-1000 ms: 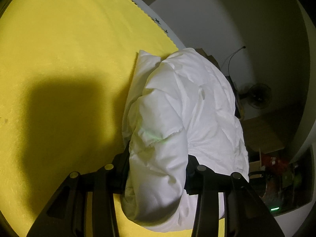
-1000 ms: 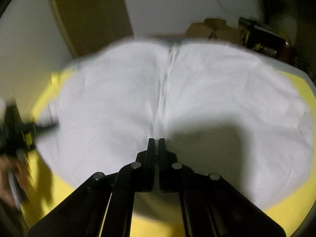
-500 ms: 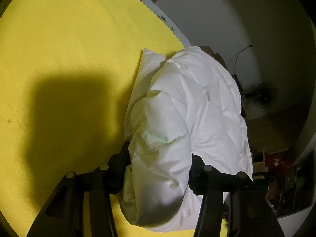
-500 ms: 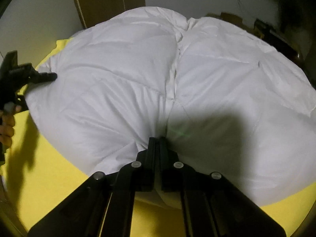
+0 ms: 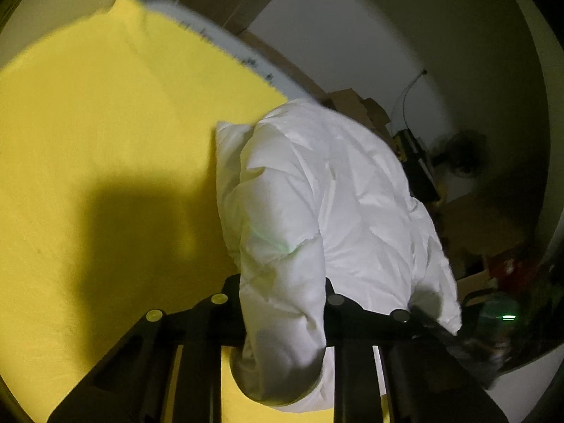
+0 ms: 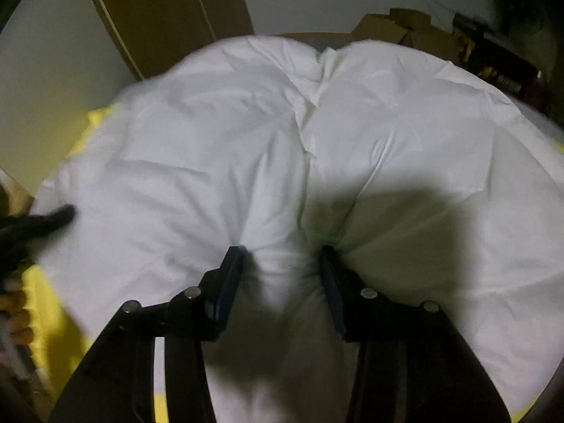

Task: Fold large clothes

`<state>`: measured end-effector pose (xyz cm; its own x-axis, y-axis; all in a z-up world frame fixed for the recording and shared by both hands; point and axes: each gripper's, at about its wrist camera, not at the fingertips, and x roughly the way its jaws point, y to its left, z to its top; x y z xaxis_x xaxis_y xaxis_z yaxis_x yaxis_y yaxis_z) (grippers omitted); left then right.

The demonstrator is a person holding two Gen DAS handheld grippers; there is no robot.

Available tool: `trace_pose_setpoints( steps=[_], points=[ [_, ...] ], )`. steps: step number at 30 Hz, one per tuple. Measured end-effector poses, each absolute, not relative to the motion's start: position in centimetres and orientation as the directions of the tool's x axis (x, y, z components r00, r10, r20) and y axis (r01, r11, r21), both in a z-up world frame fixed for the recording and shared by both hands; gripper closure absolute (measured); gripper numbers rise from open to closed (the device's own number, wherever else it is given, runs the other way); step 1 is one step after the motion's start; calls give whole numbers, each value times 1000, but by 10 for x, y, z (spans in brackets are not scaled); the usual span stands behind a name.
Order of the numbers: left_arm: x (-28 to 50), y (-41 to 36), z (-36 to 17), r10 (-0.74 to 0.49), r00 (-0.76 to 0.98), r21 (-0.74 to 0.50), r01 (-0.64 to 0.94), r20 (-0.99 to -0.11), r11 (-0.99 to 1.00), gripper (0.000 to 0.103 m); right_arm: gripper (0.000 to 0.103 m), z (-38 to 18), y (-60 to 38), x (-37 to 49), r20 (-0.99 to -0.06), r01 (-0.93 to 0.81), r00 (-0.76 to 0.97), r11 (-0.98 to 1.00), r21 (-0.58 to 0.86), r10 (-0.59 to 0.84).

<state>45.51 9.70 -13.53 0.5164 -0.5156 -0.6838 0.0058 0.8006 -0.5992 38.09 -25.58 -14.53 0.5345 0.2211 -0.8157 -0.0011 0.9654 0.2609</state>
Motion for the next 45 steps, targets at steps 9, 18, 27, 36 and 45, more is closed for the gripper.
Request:
trace_pose_setpoints(
  steps=[9, 18, 27, 36, 45],
  points=[
    [425, 49, -55, -430, 627, -458, 129, -649, 880, 84, 23, -101, -375, 265, -635, 140, 754, 902, 408, 170],
    [400, -39, 24, -459, 676, -417, 241, -576, 877, 85, 24, -116, -495, 209, -607, 302, 791, 812, 499, 79],
    [362, -195, 50, -539, 610, -347, 414, -580, 842, 85, 24, -145, -553, 179, -566, 348, 821, 721, 599, 74],
    [350, -314, -26, -570, 460, -338, 494, -681, 801, 85, 25, -164, -577, 169, -539, 359, 839, 667, 653, 77],
    [334, -331, -109, -577, 329, -370, 515, -748, 773, 83, 24, -158, -559, 178, -549, 339, 828, 680, 650, 113]
  ],
)
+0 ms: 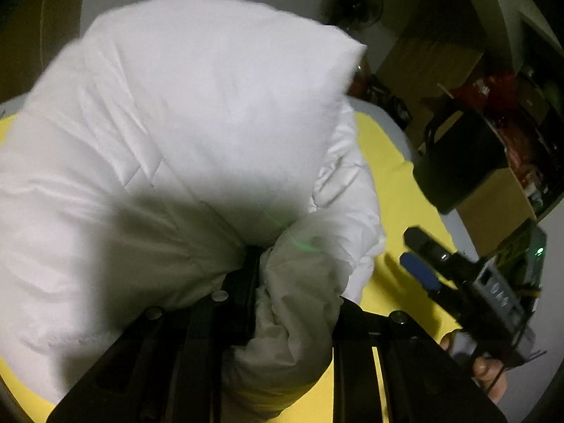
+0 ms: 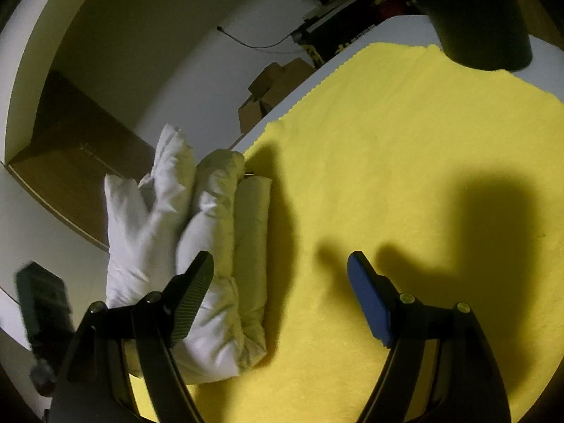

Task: Fold large clothes

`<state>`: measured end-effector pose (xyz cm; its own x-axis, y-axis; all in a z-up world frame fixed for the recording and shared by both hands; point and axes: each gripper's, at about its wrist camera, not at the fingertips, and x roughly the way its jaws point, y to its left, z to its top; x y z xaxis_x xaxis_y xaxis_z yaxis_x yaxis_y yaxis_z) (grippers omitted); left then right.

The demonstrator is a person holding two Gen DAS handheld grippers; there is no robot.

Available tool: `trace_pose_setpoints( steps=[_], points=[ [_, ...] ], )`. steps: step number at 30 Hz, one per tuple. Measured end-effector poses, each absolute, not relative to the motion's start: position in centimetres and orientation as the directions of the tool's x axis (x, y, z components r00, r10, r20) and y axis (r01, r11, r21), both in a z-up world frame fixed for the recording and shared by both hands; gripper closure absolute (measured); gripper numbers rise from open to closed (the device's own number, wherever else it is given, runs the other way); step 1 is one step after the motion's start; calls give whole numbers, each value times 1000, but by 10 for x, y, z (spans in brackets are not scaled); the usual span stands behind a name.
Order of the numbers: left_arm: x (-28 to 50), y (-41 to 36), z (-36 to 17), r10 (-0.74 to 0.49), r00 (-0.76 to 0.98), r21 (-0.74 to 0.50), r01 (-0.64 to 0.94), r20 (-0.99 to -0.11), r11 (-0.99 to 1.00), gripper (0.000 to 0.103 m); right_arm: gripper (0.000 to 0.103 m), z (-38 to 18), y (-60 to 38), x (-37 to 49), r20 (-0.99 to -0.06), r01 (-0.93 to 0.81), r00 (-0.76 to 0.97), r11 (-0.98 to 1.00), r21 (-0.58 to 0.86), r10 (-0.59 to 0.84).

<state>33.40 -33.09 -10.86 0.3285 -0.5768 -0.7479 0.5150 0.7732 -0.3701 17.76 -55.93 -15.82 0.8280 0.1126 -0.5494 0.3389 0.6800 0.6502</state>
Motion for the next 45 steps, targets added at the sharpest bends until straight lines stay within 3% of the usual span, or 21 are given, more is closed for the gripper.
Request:
trace_pose_setpoints(
  steps=[7, 8, 11, 16, 19, 21, 24, 26, 30, 35, 39, 40, 41, 42, 43, 45],
  points=[
    [348, -329, -115, -586, 324, -370, 532, -743, 762, 78, 24, -168, -562, 180, -512, 315, 848, 644, 697, 139],
    [345, -333, -112, -599, 318, -376, 544, -734, 750, 68, 24, -168, -562, 179, -505, 315, 854, 649, 693, 125],
    [316, -311, -80, -705, 310, -417, 630, -638, 655, 0, 23, -163, -558, 174, -504, 326, 858, 660, 677, 94],
    [263, -257, -28, -746, 385, -342, 710, -544, 616, 0, 22, -122, -534, 163, -475, 274, 875, 709, 650, 98],
    [247, -213, -13, -698, 479, -268, 687, -532, 676, 0, 22, -85, -505, 166, -472, 214, 871, 761, 613, 136],
    [243, -181, -10, -682, 528, -281, 647, -507, 709, 0, 21, -67, -484, 176, -474, 154, 862, 798, 582, 180],
    [241, -138, -12, -688, 545, -368, 587, -479, 721, 0, 17, -46, -446, 216, -529, 65, 805, 847, 528, 269],
    [240, -122, -15, -689, 542, -414, 552, -482, 724, 0, 17, -49, -426, 263, -635, 57, 710, 874, 483, 305],
    [239, -91, -22, -686, 548, -459, 510, -478, 727, 0, 17, -87, -417, 327, -818, 156, 532, 923, 351, 221],
    [239, -59, -29, -690, 556, -503, 476, -463, 721, 0, 16, -98, -404, 322, -793, 97, 480, 876, 472, 374],
    [249, -55, -29, -706, 538, -552, 449, -461, 702, 0, 4, -115, -375, 318, -875, 32, 376, 940, 341, 304],
    [250, -52, -29, -713, 532, -561, 449, -458, 696, 0, 13, -117, -371, 318, -878, 13, 386, 950, 313, 284],
    [249, -54, -30, -724, 521, -570, 455, -452, 684, 0, 29, -115, -374, 316, -860, 22, 429, 949, 315, 276],
    [248, -55, -29, -728, 517, -571, 460, -451, 680, 0, 68, -111, -379, 315, -839, 30, 463, 941, 338, 286],
    [246, -57, -30, -726, 517, -568, 461, -452, 682, 0, 80, -104, -390, 310, -809, 57, 505, 923, 379, 301],
    [245, -57, -31, -724, 515, -563, 461, -460, 686, 0, 87, -87, -412, 296, -739, 93, 588, 879, 467, 330]
  ],
)
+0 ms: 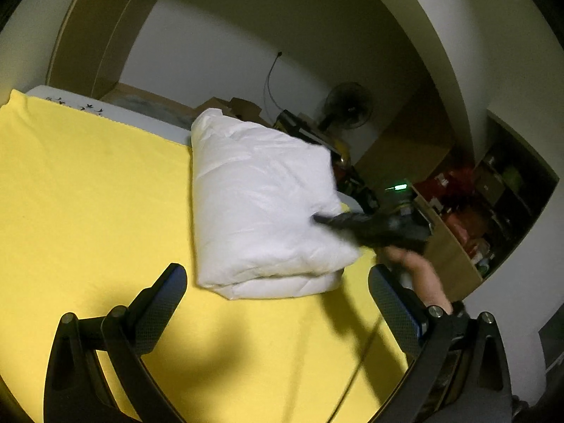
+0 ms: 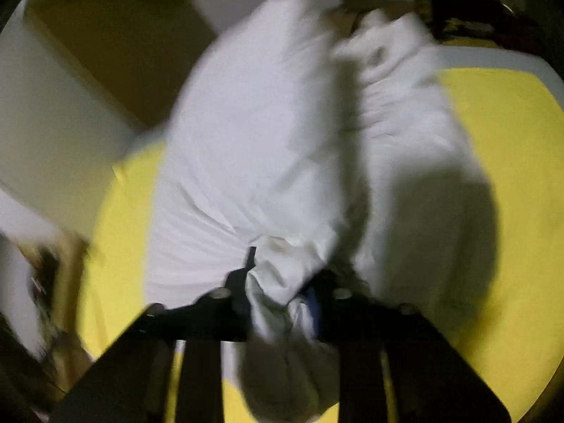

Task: Fold large clothes

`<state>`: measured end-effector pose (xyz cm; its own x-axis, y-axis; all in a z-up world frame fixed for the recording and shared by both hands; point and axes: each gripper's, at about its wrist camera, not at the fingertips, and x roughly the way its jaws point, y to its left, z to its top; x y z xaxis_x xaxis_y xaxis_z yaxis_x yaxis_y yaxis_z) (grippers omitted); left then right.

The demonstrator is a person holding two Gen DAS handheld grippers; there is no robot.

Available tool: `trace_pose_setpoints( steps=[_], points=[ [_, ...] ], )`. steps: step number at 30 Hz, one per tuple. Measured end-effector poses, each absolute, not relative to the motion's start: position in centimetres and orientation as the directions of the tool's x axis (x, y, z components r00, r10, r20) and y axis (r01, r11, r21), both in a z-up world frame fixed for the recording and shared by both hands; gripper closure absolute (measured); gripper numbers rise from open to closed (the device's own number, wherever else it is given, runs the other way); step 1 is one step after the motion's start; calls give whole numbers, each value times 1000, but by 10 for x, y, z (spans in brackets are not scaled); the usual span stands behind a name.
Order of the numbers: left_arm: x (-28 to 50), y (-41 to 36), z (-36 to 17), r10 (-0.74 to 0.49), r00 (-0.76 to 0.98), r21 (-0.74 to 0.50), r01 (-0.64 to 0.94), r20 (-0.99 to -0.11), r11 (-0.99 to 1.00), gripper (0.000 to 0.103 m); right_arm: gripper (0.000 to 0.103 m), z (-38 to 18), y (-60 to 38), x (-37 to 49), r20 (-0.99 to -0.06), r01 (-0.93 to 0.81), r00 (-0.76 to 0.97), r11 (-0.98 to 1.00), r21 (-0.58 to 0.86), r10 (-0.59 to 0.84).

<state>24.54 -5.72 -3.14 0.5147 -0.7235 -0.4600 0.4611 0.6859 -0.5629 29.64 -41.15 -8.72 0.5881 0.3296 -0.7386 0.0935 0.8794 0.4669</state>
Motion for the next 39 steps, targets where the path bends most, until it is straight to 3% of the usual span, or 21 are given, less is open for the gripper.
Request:
trace_pose_setpoints(
  steps=[4, 7, 12, 15, 21, 25, 30, 34, 39],
  points=[
    [251, -53, -31, -710, 530, -567, 438, -464, 697, 0, 89, -64, -438, 263, -650, 93, 712, 882, 462, 265],
    [258, -59, -31, -694, 539, -563, 420, -476, 712, 0, 89, -107, -455, 265, -682, 130, 673, 861, 491, 287],
    [281, -84, -38, -649, 529, -511, 403, -547, 759, 0, 85, -159, -480, 261, -530, 1, 740, 787, 617, 415],
    [308, -98, -31, -580, 575, -436, 383, -577, 814, 0, 84, -179, -495, 257, -494, -30, 738, 754, 656, 460],
    [397, -161, -13, -470, 633, -292, 372, -615, 881, 0, 84, -190, -501, 273, -488, -46, 728, 745, 666, 481],
    [455, -221, -27, -440, 632, -246, 374, -638, 894, 0, 84, -192, -509, 268, -491, -50, 726, 748, 662, 483],
    [502, -277, -67, -322, 658, -82, 368, -681, 926, 0, 84, -188, -506, 283, -507, -46, 714, 755, 654, 483],
    [521, -271, -102, -335, 628, -145, 334, -702, 931, 0, 84, -179, -496, 293, -519, -41, 710, 764, 644, 476],
    [522, -274, -120, -283, 669, -97, 302, -687, 948, 0, 84, -168, -491, 290, -525, -46, 709, 774, 631, 471]
  ],
)
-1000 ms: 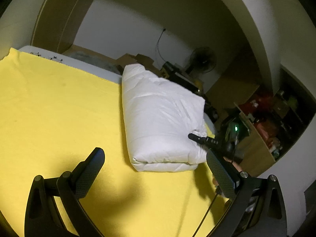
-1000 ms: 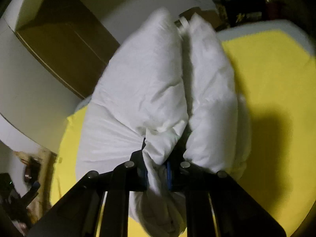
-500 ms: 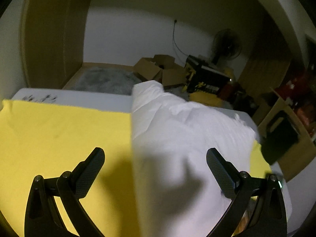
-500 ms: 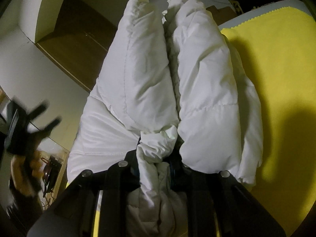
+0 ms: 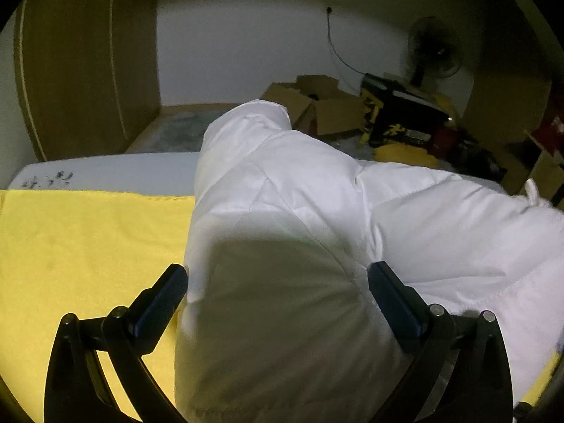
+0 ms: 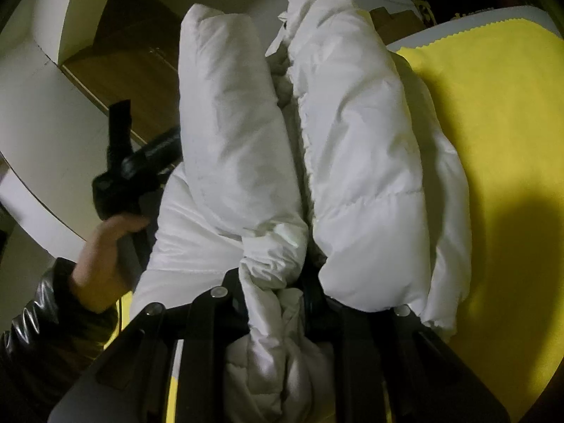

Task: Fold large clothes

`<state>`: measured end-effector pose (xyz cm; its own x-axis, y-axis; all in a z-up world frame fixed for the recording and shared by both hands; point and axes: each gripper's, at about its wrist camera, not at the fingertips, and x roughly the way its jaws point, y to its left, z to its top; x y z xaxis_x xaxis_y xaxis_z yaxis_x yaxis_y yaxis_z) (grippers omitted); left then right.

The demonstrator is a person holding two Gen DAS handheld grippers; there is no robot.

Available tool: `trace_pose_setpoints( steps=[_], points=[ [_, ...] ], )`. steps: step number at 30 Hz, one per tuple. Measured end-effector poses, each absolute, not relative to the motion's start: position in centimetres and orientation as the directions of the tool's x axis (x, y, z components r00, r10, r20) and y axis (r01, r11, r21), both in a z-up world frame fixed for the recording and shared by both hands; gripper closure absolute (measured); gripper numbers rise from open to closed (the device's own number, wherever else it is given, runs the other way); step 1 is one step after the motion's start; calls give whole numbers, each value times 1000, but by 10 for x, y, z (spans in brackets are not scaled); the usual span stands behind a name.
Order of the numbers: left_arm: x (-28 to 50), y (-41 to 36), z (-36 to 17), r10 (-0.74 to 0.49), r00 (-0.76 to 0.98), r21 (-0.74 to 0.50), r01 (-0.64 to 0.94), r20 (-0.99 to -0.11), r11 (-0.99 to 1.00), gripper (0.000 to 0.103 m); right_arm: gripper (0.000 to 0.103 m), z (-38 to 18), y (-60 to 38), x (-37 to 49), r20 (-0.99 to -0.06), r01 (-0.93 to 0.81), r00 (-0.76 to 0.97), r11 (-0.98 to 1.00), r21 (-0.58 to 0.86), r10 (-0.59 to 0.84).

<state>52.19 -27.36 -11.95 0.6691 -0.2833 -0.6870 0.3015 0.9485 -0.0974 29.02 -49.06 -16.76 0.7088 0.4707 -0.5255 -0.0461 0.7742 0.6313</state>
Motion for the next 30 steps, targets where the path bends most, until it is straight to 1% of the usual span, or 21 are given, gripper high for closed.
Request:
trace_pose_setpoints(
  steps=[3, 5, 21, 30],
  points=[
    [516, -283, -123, -221, 705, -15, 285, -674, 958, 0, 84, -164, -489, 290, -531, -45, 708, 780, 624, 465],
    [517, -287, -126, -202, 711, 7, 280, -674, 960, 0, 84, -162, -488, 289, -534, -46, 709, 786, 616, 460],
    [525, -292, -140, -145, 700, 68, 267, -700, 961, 0, 84, -162, -476, 289, -560, -43, 704, 814, 580, 436],
    [531, -296, -142, -139, 671, 70, 275, -728, 959, 0, 84, -159, -473, 286, -565, -45, 708, 825, 563, 424]
  ],
)
